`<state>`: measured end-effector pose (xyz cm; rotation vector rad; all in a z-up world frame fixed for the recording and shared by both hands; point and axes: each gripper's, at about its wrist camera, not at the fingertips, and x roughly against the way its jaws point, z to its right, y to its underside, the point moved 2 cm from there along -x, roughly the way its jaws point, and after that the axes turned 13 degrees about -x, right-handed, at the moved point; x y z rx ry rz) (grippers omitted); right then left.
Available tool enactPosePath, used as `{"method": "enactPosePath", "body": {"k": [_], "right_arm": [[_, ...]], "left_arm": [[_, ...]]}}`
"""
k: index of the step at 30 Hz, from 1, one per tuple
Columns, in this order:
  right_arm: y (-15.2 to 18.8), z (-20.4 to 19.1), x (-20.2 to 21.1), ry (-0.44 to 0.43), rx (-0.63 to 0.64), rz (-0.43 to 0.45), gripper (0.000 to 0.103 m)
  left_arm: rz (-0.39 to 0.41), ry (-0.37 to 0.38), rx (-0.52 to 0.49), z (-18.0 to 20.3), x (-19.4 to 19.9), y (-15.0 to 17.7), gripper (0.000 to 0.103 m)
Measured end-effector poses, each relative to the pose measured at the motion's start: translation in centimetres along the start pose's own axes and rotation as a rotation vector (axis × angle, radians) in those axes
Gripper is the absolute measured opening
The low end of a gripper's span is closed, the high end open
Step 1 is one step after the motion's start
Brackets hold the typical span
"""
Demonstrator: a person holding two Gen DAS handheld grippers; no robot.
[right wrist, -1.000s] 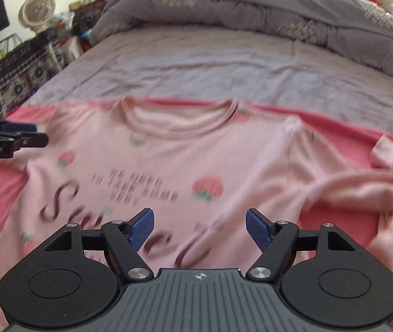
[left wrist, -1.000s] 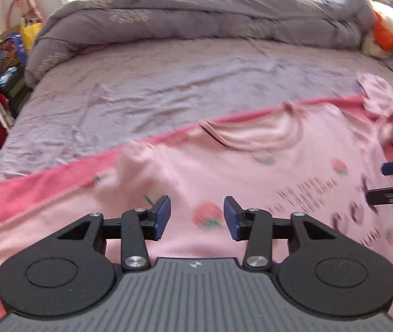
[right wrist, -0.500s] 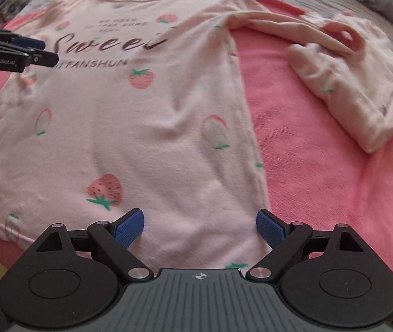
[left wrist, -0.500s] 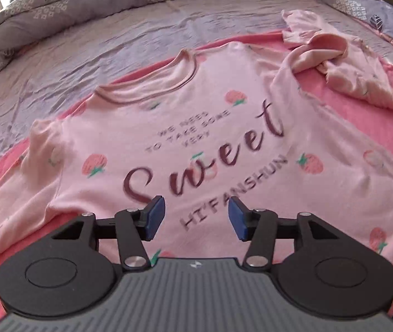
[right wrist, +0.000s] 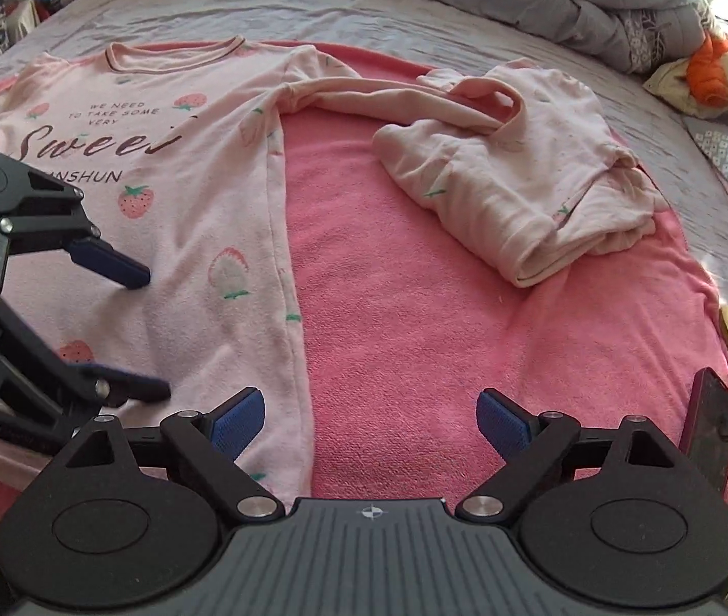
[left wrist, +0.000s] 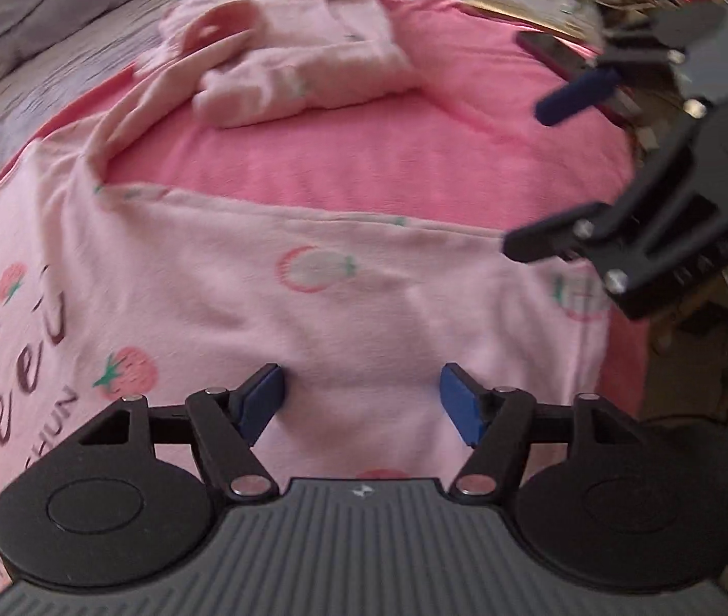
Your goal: Fold clothes
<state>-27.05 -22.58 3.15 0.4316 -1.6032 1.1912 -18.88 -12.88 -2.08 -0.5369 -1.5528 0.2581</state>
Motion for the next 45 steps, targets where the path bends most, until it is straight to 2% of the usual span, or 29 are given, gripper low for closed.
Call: {"method": "enactPosePath", "body": {"k": [3, 4, 8, 10, 12, 13, 15, 16, 18, 20, 22, 25, 27, 29, 31, 33, 35, 38, 40, 45], "right_arm": [[-0.1, 1.7, -0.5, 0.005, -0.019, -0.005, 0.091], [-0.2, 2.3, -0.7, 0.004, -0.027, 0.001, 0.091], [-1.1, 4.2, -1.3, -0.002, -0.049, 0.024, 0.091], [-1.7, 4.9, -1.5, -0.011, -0.050, 0.031, 0.091], [-2.2, 5.5, -1.6, -0.022, -0.043, 0.042, 0.091], [-2.4, 5.9, -1.6, -0.028, -0.038, 0.048, 0.091], [-2.9, 6.5, -1.5, -0.040, -0.031, 0.057, 0.091], [-3.0, 6.9, -1.5, -0.047, -0.031, 0.060, 0.092], [-3.5, 7.8, -1.6, -0.066, -0.035, 0.070, 0.092], [-4.1, 8.6, -1.8, -0.083, -0.049, 0.086, 0.092], [-5.2, 9.6, -2.0, -0.102, -0.073, 0.105, 0.092], [-7.2, 10.8, -2.3, -0.124, -0.095, 0.143, 0.092], [-8.8, 11.6, -2.3, -0.131, -0.094, 0.184, 0.092], [-10.5, 12.3, -2.6, -0.119, -0.090, 0.229, 0.092], [-12.2, 13.0, -3.2, -0.103, -0.101, 0.258, 0.093], [-13.8, 13.8, -4.2, -0.088, -0.119, 0.277, 0.093], [-15.2, 14.2, -5.3, -0.081, -0.137, 0.286, 0.093], [-17.4, 14.1, -7.4, -0.107, -0.148, 0.292, 0.093], [-19.1, 13.4, -8.6, -0.116, -0.145, 0.312, 0.093], [-24.7, 10.7, -11.5, -0.166, -0.167, 0.364, 0.093]], "left_arm": [[0.008, 0.077, 0.035, -0.6, 0.7, -0.8, 0.064], [0.020, 0.077, 0.070, -1.2, 1.1, -1.2, 0.064], [0.048, -0.029, 0.304, -4.9, 1.2, -3.0, 0.065], [0.018, -0.057, 0.357, -5.8, -0.3, -3.6, 0.065], [-0.039, -0.051, 0.327, -5.2, -2.0, -4.1, 0.065], [-0.071, -0.048, 0.276, -4.2, -2.7, -4.4, 0.068], [-0.084, -0.073, 0.153, -1.7, -2.8, -5.1, 0.069], [-0.094, -0.056, 0.125, -0.8, -2.7, -5.4, 0.068], [-0.119, -0.026, 0.154, -0.2, -2.2, -5.8, 0.067], [-0.140, -0.011, 0.244, -0.8, -1.4, -6.2, 0.067], [-0.130, -0.076, 0.349, -2.4, 0.0, -6.8, 0.069], [-0.082, -0.262, 0.498, -6.3, 2.3, -7.9, 0.073], [-0.053, -0.381, 0.554, -9.8, 3.1, -8.3, 0.073], [-0.037, -0.465, 0.576, -13.5, 3.2, -8.8, 0.073], [-0.016, -0.510, 0.565, -16.6, 2.7, -9.7, 0.073], [-0.007, -0.506, 0.521, -18.5, 1.6, -10.8, 0.073], [-0.017, -0.496, 0.449, -19.5, 0.0, -11.8, 0.073], [-0.062, -0.520, 0.341, -19.4, -3.0, -12.4, 0.074], [-0.094, -0.514, 0.333, -19.3, -4.5, -11.8, 0.074], [-0.161, -0.415, 0.371, -18.8, -7.4, -9.5, 0.074]]}}
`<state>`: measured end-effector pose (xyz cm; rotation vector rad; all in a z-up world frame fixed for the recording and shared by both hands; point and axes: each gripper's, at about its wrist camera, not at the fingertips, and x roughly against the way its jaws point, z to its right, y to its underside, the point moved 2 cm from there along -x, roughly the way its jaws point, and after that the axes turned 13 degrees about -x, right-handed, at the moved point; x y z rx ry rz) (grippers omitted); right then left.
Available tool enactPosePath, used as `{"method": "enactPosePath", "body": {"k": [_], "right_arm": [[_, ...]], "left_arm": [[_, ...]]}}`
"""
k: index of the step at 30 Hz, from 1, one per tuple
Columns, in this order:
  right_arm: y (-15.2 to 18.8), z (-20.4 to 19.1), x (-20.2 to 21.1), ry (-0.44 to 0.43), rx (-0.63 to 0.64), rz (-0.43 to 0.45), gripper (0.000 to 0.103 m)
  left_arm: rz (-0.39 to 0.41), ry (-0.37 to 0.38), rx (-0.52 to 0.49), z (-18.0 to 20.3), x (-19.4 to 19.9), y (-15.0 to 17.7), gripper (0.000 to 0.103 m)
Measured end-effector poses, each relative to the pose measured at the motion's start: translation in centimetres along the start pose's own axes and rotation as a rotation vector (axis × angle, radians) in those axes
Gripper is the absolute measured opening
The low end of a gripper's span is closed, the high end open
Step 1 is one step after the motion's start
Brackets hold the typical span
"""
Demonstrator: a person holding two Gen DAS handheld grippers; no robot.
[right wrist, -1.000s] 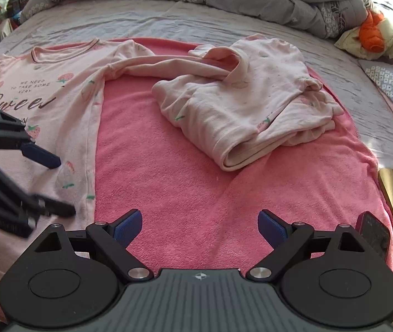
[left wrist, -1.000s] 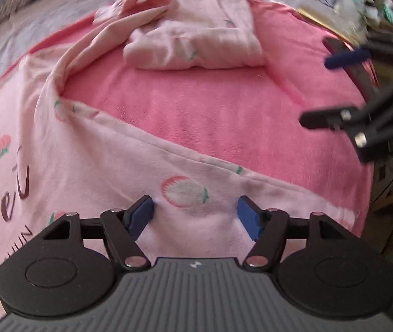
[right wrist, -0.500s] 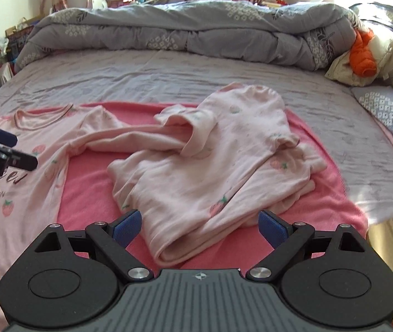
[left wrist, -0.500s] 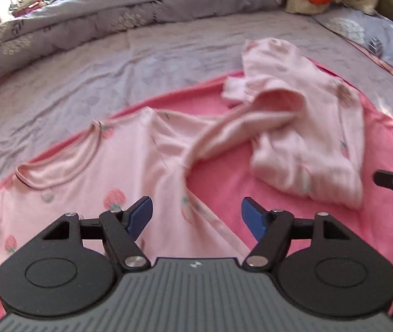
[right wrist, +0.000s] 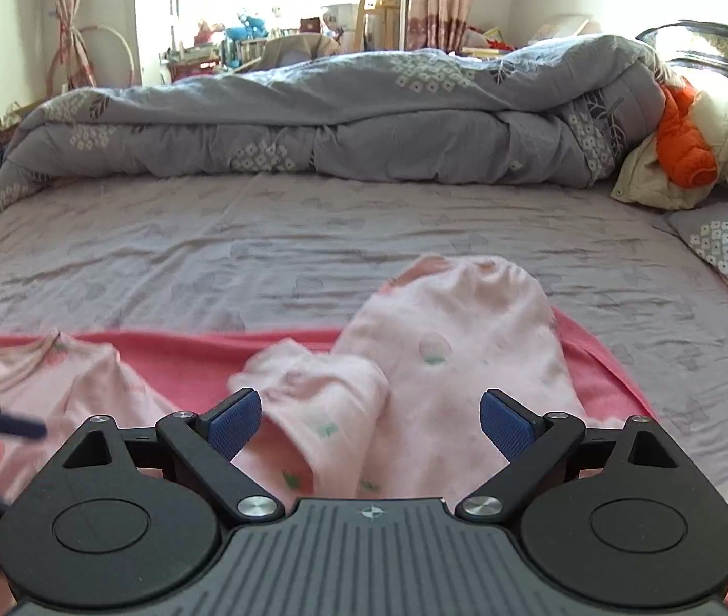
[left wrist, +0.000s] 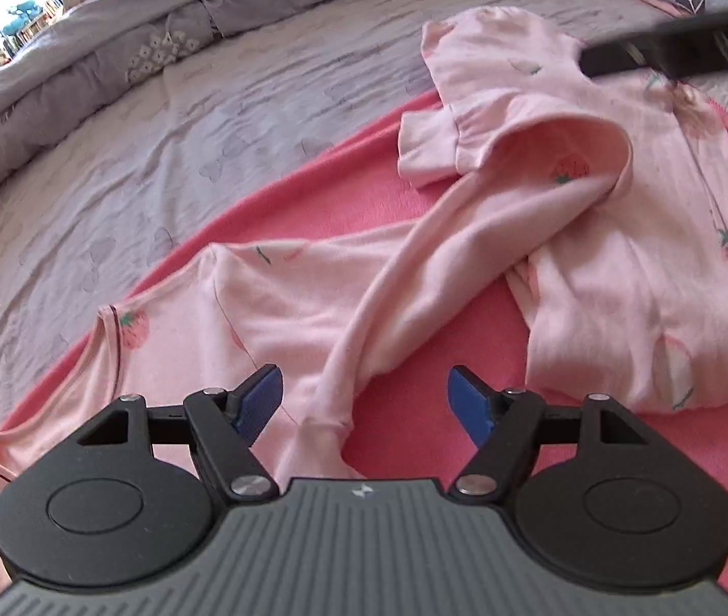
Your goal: Fold clothes
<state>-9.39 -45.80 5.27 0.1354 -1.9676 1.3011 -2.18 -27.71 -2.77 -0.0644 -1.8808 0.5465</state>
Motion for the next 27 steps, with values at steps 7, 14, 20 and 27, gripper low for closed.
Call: {"method": "enactPosePath", "body": {"k": [7, 14, 20, 27], "right_arm": [[0.1, -7.6, -10.0, 0.034, 0.230, -0.160, 0.085], [1.2, -6.0, -12.6, 0.084, 0.136, -0.269, 0.024], [-4.7, 1.2, -5.2, -0.012, -0.146, 0.007, 0.020], [-7.7, 11.1, 5.1, -0.102, -0.256, 0.260, 0.020]], "left_arm": [[-0.007, 0.053, 0.119, -0.2, -0.6, 1.4, 0.074], [0.016, 0.061, 0.148, -0.2, -0.6, 1.8, 0.077], [0.032, 0.075, 0.149, -0.2, -0.6, 1.9, 0.078], [0.029, 0.092, 0.140, -0.2, -0.8, 1.9, 0.080]]}}
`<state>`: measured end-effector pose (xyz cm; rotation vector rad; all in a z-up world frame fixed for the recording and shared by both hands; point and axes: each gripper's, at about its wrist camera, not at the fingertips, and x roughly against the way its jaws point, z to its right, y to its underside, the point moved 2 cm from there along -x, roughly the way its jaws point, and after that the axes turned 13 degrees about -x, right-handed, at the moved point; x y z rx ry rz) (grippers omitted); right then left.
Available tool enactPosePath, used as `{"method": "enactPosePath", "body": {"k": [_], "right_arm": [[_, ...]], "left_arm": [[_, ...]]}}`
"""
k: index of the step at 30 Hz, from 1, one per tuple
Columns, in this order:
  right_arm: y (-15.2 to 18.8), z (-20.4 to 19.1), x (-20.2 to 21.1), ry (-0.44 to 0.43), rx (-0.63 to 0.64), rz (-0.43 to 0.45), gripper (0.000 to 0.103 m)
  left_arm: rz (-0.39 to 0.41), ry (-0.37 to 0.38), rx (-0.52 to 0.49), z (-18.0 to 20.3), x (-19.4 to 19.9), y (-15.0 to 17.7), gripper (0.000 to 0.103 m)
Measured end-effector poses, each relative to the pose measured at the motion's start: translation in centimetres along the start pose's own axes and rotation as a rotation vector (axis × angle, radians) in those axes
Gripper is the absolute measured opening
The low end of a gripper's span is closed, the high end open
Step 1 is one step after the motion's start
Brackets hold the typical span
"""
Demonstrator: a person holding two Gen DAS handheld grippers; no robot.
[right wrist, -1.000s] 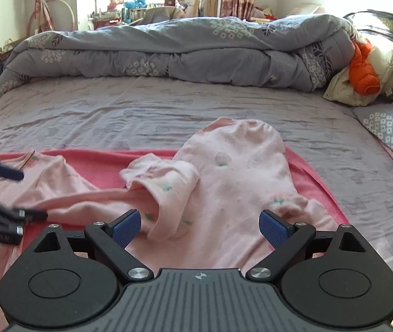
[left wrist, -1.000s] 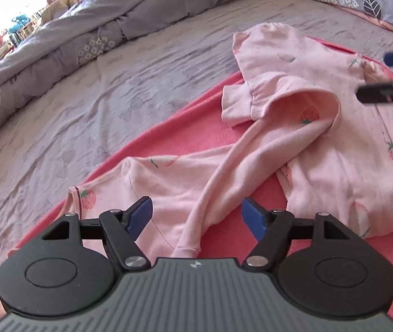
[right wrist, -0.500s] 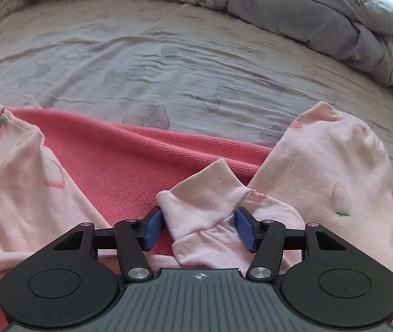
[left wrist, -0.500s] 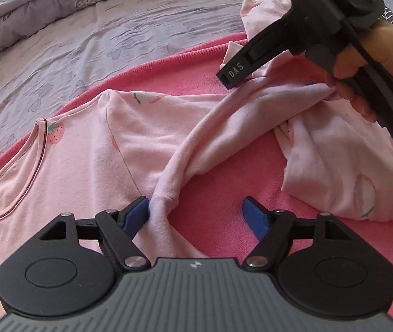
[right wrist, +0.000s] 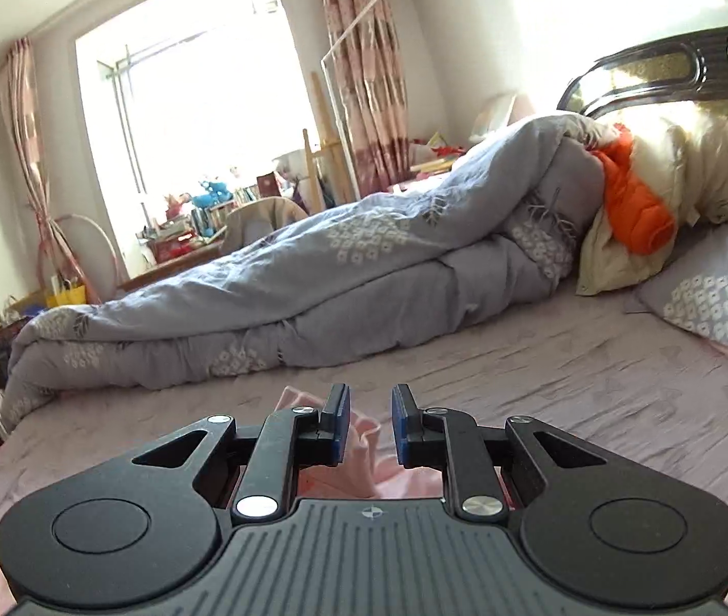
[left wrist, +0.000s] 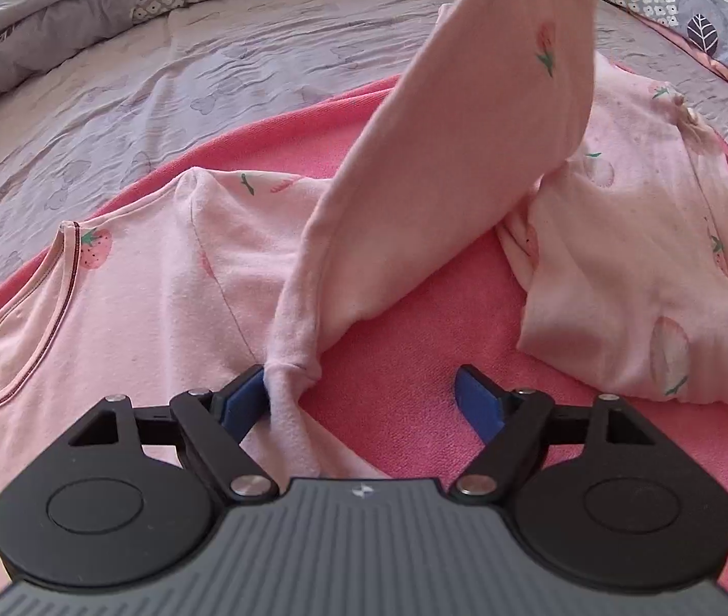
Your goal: Fold clothes
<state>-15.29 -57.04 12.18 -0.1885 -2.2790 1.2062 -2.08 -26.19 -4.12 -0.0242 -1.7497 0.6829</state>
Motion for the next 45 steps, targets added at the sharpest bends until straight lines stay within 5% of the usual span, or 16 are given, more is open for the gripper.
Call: {"method": "enactPosePath", "body": {"k": [7, 10, 16, 19, 23, 24, 26, 29, 37, 41, 45], "right_arm": [[5.5, 5.3, -0.5, 0.167, -0.151, -0.318, 0.024], [6.6, 2.9, -3.4, 0.147, -0.153, -0.334, 0.044], [7.5, -4.1, -13.7, 0.188, -0.070, -0.375, 0.045], [9.2, -7.1, -18.8, 0.291, 0.015, -0.382, 0.045], [12.3, -8.2, -23.5, 0.492, 0.151, -0.366, 0.062], [12.7, -7.6, -23.8, 0.503, 0.153, -0.371, 0.061], [13.6, -6.3, -24.4, 0.525, 0.155, -0.381, 0.043], [12.5, -5.0, -22.4, 0.465, 0.071, -0.348, 0.025], [6.6, -1.2, -8.3, 0.261, -0.169, -0.214, 0.025], [7.5, 1.1, -2.8, 0.342, -0.111, -0.222, 0.025], [9.9, 4.3, -0.7, 0.483, -0.130, -0.341, 0.023]], "left_arm": [[-0.011, 0.003, -0.013, 0.4, -0.3, -0.2, 0.086], [-0.015, 0.003, -0.010, 0.4, -0.3, -0.3, 0.086], [-0.015, -0.002, -0.004, 0.4, -0.5, -0.4, 0.087], [-0.012, -0.004, 0.001, 0.4, -0.5, -0.4, 0.088], [-0.009, -0.004, 0.011, 0.4, -0.5, -0.4, 0.088], [-0.007, -0.003, 0.012, 0.4, -0.5, -0.4, 0.089], [-0.001, -0.001, 0.011, 0.4, -0.5, -0.3, 0.089], [0.016, 0.002, 0.009, 0.4, -0.5, 0.0, 0.091], [0.023, 0.030, -0.009, 0.2, -0.3, 0.0, 0.091], [0.020, 0.038, -0.016, 0.2, -0.3, -0.1, 0.091], [0.010, 0.037, -0.020, 0.2, -0.3, -0.3, 0.091]]}}
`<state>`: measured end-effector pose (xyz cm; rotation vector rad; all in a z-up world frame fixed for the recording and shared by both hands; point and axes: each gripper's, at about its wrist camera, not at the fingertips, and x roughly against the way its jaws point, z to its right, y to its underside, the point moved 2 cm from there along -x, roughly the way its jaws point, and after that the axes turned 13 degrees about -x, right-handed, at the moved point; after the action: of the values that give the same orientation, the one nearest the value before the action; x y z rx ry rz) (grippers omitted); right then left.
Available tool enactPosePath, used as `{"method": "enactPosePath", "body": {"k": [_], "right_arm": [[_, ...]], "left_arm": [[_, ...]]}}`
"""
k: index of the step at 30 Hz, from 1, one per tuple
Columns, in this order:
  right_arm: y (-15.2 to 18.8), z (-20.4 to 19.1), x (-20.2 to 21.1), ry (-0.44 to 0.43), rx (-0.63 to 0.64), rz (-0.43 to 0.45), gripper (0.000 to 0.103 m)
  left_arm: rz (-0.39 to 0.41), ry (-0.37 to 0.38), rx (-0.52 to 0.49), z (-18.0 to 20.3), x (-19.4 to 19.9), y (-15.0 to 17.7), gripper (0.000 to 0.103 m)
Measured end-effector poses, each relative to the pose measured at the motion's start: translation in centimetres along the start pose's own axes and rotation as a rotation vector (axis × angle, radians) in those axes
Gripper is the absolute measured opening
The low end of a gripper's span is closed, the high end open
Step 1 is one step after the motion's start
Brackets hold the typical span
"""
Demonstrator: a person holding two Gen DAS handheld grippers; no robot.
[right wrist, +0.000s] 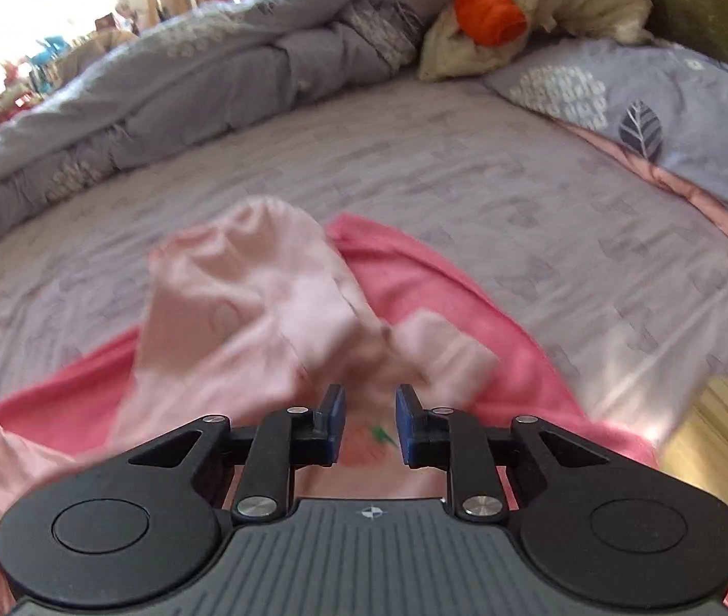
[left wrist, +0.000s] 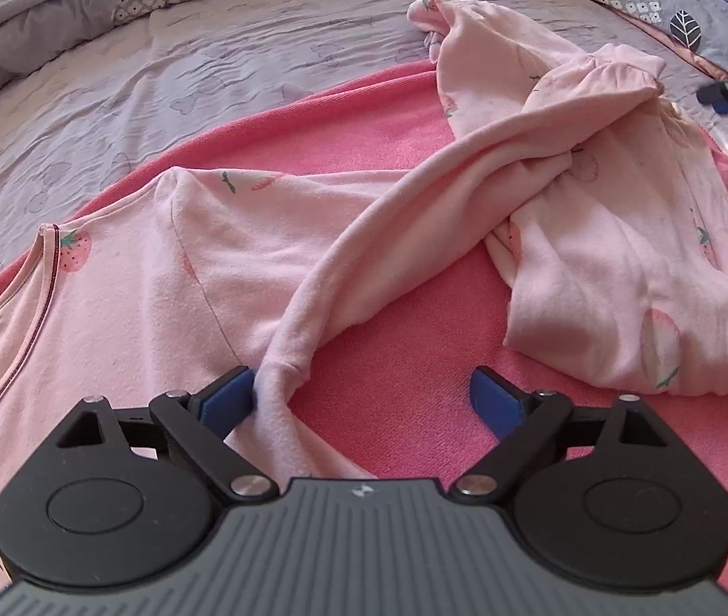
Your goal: Fold clothes
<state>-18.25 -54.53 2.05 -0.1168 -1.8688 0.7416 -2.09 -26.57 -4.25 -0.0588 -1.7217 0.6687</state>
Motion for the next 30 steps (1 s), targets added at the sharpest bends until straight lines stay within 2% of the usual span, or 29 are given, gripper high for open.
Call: {"method": "enactPosePath", "body": {"k": [1, 3, 4, 5, 7, 10, 12, 13, 14, 17, 19, 23, 26, 30], "right_arm": [[0.3, 0.6, -0.1, 0.004, -0.020, -0.019, 0.023], [0.1, 1.3, 0.3, -0.051, -0.073, -0.008, 0.025], [-0.2, 1.4, 0.4, -0.081, -0.094, 0.002, 0.029], [-0.7, 1.1, 0.4, -0.117, -0.103, 0.022, 0.039], [-1.9, 0.1, -0.2, -0.159, -0.099, 0.057, 0.048], [-3.2, -2.2, -2.8, -0.156, -0.049, 0.047, 0.051], [-3.5, -3.2, -4.8, -0.122, -0.022, 0.017, 0.041], [-3.7, -3.4, -5.5, -0.103, -0.026, -0.005, 0.014], [-3.9, -3.4, -5.9, -0.093, -0.038, -0.021, 0.007], [-4.2, -3.1, -3.6, -0.100, -0.030, 0.026, 0.006], [-3.8, -2.6, -0.4, -0.095, 0.021, 0.098, 0.006], [-2.0, -1.1, 4.1, -0.042, 0.161, 0.136, 0.006], [0.8, 1.1, 2.5, 0.056, 0.219, 0.005, 0.006], [4.2, 3.2, 0.6, 0.115, 0.234, -0.155, 0.007]], "left_arm": [[-0.004, 0.002, 0.000, 0.0, 0.0, -0.1, 0.091], [-0.009, 0.012, 0.012, -0.2, 0.2, -0.2, 0.091], [-0.011, 0.016, 0.016, -0.3, 0.2, -0.2, 0.091], [-0.011, 0.016, 0.015, -0.2, 0.1, -0.1, 0.091], [-0.012, 0.007, -0.001, 0.0, 0.1, 0.1, 0.091], [-0.014, -0.002, -0.011, 0.3, 0.0, 0.1, 0.091], [-0.014, 0.000, -0.005, 0.3, 0.0, 0.1, 0.091], [-0.013, 0.001, -0.002, 0.2, 0.0, 0.1, 0.091], [-0.012, 0.001, -0.002, 0.2, 0.0, 0.1, 0.091], [-0.006, 0.003, -0.005, 0.2, 0.0, 0.3, 0.091], [-0.004, 0.004, -0.006, 0.3, 0.0, 0.3, 0.091], [-0.009, 0.019, 0.003, 0.2, 0.5, 0.2, 0.091], [0.011, 0.073, 0.033, -0.6, 2.0, 0.0, 0.090], [0.082, 0.121, 0.099, -3.1, 4.7, -0.6, 0.090]]}}
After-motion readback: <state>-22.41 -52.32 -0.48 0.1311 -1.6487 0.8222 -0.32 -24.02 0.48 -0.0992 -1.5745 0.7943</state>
